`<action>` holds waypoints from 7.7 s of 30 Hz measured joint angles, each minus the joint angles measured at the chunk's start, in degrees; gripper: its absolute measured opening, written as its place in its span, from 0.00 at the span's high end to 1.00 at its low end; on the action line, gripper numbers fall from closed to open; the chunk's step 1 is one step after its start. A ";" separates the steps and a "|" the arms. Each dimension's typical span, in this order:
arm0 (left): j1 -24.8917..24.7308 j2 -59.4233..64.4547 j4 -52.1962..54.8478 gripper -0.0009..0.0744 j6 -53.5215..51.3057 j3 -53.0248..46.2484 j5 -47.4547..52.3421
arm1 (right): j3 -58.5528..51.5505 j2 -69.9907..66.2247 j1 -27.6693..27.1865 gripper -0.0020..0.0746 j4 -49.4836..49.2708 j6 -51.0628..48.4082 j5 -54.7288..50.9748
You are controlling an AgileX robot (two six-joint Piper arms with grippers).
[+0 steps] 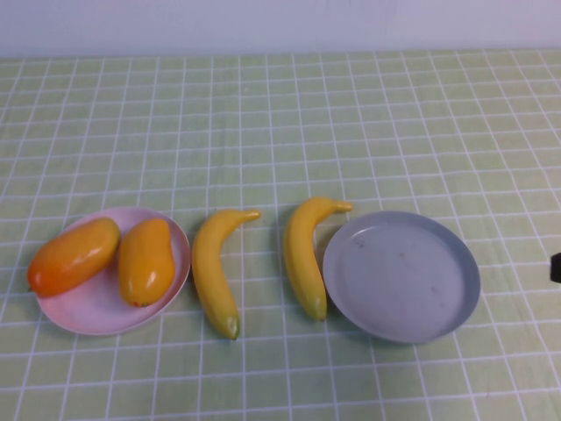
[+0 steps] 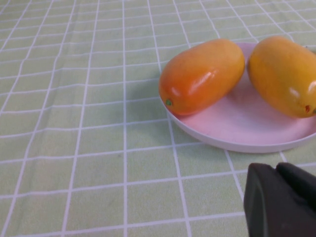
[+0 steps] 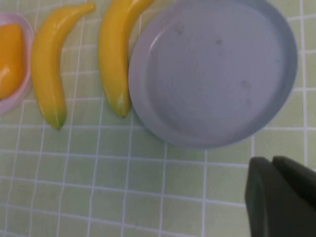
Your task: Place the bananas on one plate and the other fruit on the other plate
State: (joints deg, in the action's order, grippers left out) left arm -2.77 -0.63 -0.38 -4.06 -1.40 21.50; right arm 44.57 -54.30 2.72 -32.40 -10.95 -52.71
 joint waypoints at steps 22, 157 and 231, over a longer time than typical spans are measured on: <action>0.00 0.00 0.00 0.99 0.00 0.00 0.00 | 39.36 -50.75 31.30 0.63 11.49 3.99 -1.23; 0.00 0.00 0.00 0.99 0.00 0.00 0.00 | 52.84 -56.33 37.07 0.57 27.52 20.04 -10.22; 0.00 0.00 0.00 0.99 0.00 0.00 0.00 | -34.11 29.16 10.49 0.99 26.52 0.74 36.11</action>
State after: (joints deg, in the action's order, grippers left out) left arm -2.77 -0.63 -0.38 -4.06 -1.40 21.50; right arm 10.45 -25.14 13.21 -5.88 -10.21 -16.59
